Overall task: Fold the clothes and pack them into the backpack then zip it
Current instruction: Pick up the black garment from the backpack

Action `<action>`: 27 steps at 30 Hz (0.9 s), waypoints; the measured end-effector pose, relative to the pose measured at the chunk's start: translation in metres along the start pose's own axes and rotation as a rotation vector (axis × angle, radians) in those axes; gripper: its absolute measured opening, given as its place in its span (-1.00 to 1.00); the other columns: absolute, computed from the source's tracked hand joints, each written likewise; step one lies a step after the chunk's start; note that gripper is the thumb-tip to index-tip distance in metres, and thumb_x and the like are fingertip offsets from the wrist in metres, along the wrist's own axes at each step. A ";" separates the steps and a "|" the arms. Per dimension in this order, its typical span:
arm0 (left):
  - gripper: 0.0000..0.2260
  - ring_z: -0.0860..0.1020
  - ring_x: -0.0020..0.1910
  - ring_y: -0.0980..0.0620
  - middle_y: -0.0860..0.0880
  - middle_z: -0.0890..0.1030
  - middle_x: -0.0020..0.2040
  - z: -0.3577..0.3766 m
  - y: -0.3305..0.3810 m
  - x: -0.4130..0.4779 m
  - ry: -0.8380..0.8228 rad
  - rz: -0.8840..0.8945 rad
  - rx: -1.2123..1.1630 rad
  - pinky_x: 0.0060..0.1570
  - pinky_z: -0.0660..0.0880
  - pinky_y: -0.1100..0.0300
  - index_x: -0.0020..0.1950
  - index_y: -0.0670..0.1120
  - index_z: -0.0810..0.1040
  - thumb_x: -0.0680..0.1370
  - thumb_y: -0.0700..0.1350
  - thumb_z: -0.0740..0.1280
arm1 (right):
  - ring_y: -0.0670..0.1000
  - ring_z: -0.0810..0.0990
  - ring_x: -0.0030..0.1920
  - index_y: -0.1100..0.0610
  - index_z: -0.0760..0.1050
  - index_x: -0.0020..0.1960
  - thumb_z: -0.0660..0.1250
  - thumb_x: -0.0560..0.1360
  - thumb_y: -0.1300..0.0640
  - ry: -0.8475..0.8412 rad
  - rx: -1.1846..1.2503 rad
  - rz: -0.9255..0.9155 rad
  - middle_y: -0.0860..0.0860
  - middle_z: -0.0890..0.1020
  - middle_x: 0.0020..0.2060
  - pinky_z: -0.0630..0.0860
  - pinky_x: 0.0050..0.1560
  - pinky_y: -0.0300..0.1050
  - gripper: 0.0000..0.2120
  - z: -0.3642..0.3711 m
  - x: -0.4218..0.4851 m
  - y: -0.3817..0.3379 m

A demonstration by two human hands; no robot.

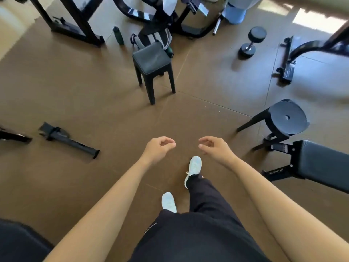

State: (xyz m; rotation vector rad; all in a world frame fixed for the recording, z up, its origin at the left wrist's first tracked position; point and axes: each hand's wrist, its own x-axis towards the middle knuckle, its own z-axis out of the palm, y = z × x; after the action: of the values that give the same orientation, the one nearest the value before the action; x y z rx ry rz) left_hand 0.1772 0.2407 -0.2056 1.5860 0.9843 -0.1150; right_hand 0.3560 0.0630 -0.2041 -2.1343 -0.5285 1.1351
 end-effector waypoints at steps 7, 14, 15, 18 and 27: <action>-0.89 0.62 0.05 0.18 0.13 0.71 -0.01 -0.001 0.092 0.123 -0.057 -0.014 0.146 0.02 0.45 0.28 0.06 0.03 0.71 0.58 -0.02 0.43 | 0.02 0.71 -0.08 -0.01 0.62 0.14 0.41 0.54 0.08 -0.003 0.120 0.037 0.02 0.71 0.01 0.61 0.15 -0.01 -0.82 -0.071 0.109 -0.014; -0.85 0.63 0.04 0.12 0.09 0.71 0.02 -0.008 0.185 0.225 -0.058 0.003 0.173 0.05 0.49 0.24 0.12 0.00 0.71 0.60 -0.02 0.41 | 0.03 0.69 -0.14 0.07 0.63 0.16 0.40 0.56 0.11 -0.007 0.068 0.019 0.05 0.71 -0.10 0.57 0.01 -0.06 -0.82 -0.160 0.218 -0.060; -0.85 0.63 0.02 0.11 0.07 0.71 0.03 -0.009 0.196 0.238 -0.047 0.000 0.154 0.03 0.49 0.24 0.12 -0.01 0.71 0.61 -0.03 0.40 | 0.03 0.69 -0.15 0.09 0.63 0.16 0.40 0.56 0.11 -0.003 0.047 0.013 0.06 0.71 -0.10 0.57 0.05 -0.04 -0.81 -0.172 0.234 -0.068; -0.84 0.63 0.02 0.08 0.04 0.72 0.04 -0.015 0.222 0.281 -0.043 -0.009 0.114 0.03 0.50 0.22 0.13 -0.03 0.70 0.62 -0.05 0.39 | 0.05 0.69 -0.15 0.09 0.64 0.16 0.41 0.56 0.10 0.002 0.008 -0.003 0.04 0.70 -0.14 0.57 0.11 -0.02 -0.80 -0.202 0.282 -0.092; -0.91 0.64 -0.09 0.01 -0.03 0.72 -0.08 -0.047 0.291 0.439 -0.029 -0.036 -0.048 0.22 0.53 -0.02 -0.06 0.00 0.69 0.59 -0.15 0.40 | 0.09 0.68 0.00 0.01 0.63 0.14 0.41 0.55 0.04 -0.035 -0.153 -0.004 -0.02 0.69 -0.11 0.58 0.19 0.05 -0.81 -0.264 0.435 -0.168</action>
State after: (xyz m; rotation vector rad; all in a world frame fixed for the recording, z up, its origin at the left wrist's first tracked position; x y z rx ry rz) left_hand 0.6216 0.5275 -0.2185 1.5196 0.9860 -0.1384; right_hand 0.8063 0.3536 -0.2267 -2.2458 -0.6543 1.1642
